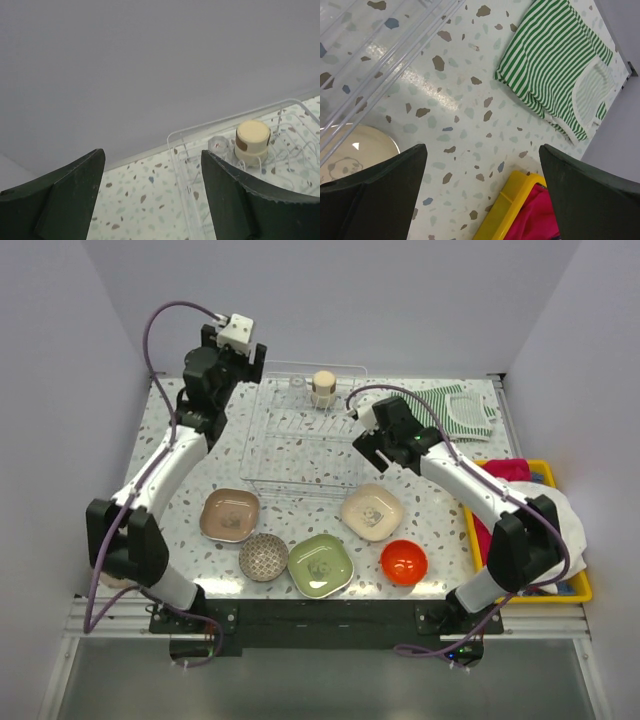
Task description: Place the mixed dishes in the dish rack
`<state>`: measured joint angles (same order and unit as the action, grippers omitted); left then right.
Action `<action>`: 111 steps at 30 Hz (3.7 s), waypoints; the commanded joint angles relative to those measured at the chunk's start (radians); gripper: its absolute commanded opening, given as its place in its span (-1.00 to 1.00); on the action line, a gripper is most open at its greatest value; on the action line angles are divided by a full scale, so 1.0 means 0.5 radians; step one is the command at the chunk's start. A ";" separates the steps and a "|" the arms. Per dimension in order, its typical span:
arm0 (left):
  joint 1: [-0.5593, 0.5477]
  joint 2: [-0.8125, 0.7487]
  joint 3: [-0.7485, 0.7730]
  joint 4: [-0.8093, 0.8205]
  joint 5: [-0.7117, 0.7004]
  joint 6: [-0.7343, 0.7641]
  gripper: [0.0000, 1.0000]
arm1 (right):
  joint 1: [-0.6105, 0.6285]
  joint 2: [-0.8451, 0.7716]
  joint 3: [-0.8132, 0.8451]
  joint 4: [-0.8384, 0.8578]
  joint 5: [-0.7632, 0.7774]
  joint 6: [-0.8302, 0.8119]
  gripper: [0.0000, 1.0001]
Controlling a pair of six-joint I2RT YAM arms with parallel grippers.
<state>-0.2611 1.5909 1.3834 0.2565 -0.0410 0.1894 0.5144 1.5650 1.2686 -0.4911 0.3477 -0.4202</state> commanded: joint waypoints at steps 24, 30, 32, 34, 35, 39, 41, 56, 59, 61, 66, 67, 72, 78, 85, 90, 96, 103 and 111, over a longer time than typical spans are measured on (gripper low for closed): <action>0.522 -0.629 -0.343 -1.897 0.318 -0.053 0.62 | 0.866 -0.437 0.135 -0.718 -1.076 -0.519 0.68; 0.673 -0.635 -0.300 -1.863 0.288 -0.201 0.61 | 1.213 -0.020 0.343 -0.399 -0.935 -0.402 0.46; 0.676 -0.654 -0.294 -1.881 0.297 -0.213 0.60 | 1.315 0.118 0.411 -0.371 -0.941 -0.399 0.39; 0.679 -0.684 -0.306 -1.869 0.294 -0.262 0.60 | 1.468 0.198 0.448 -0.365 -0.950 -0.442 0.35; 0.688 -0.715 -0.309 -1.851 0.297 -0.274 0.60 | 1.550 0.238 0.448 -0.352 -0.956 -0.451 0.33; 0.722 -0.773 -0.285 -1.854 0.300 -0.302 0.60 | 1.665 0.404 0.417 -0.221 -0.959 -0.341 0.32; 0.734 -0.822 -0.276 -1.860 0.269 -0.290 0.60 | 1.701 0.435 0.417 -0.190 -0.956 -0.332 0.32; 0.765 -1.013 -0.306 -1.875 0.300 -0.290 0.60 | 1.748 0.733 0.417 -0.098 -0.901 -0.338 -0.24; 0.768 -1.037 -0.331 -1.866 0.312 -0.290 0.60 | 1.751 0.696 0.420 -0.134 -0.907 -0.344 -0.48; 0.774 -1.037 -0.340 -1.857 0.324 -0.299 0.60 | 1.751 0.671 0.432 -0.193 -0.919 -0.368 -0.80; 0.780 -1.004 -0.288 -1.872 0.389 -0.271 0.59 | 1.742 0.509 0.552 -0.520 -0.996 -0.432 -1.00; 0.777 -0.988 -0.279 -1.869 0.407 -0.253 0.58 | 1.735 0.469 0.580 -0.564 -1.033 -0.457 -1.00; 0.777 -0.945 -0.273 -1.753 0.447 -0.244 0.56 | 1.656 0.233 0.666 -0.788 -1.211 -0.595 -1.00; 0.774 -0.811 -0.297 -1.581 0.456 -0.225 0.37 | 1.264 0.070 0.862 -0.694 -1.529 -0.187 -1.00; 0.713 -0.645 -0.502 -1.596 0.573 -0.082 -1.00 | 0.665 0.125 0.896 -0.184 -1.968 0.815 -1.00; 0.538 -0.568 -0.720 -1.596 0.545 0.100 -1.00 | 0.410 0.198 0.697 0.388 -2.005 1.611 -1.00; 0.317 -0.372 -0.730 -1.529 0.594 0.075 -1.00 | 0.177 0.459 0.720 0.764 -2.199 2.184 -1.00; 0.231 -0.120 -0.518 -1.547 0.769 0.002 -1.00 | -0.025 0.784 0.844 0.875 -2.134 2.478 -1.00; 0.087 0.052 -0.408 -1.590 0.751 0.017 -1.00 | -0.084 1.042 0.828 1.145 -2.162 2.776 -1.00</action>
<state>-0.1844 1.5894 1.1297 -0.5457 0.2886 0.2012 0.4664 2.0842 1.6207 -0.0891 -0.6823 0.8410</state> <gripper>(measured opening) 0.013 0.030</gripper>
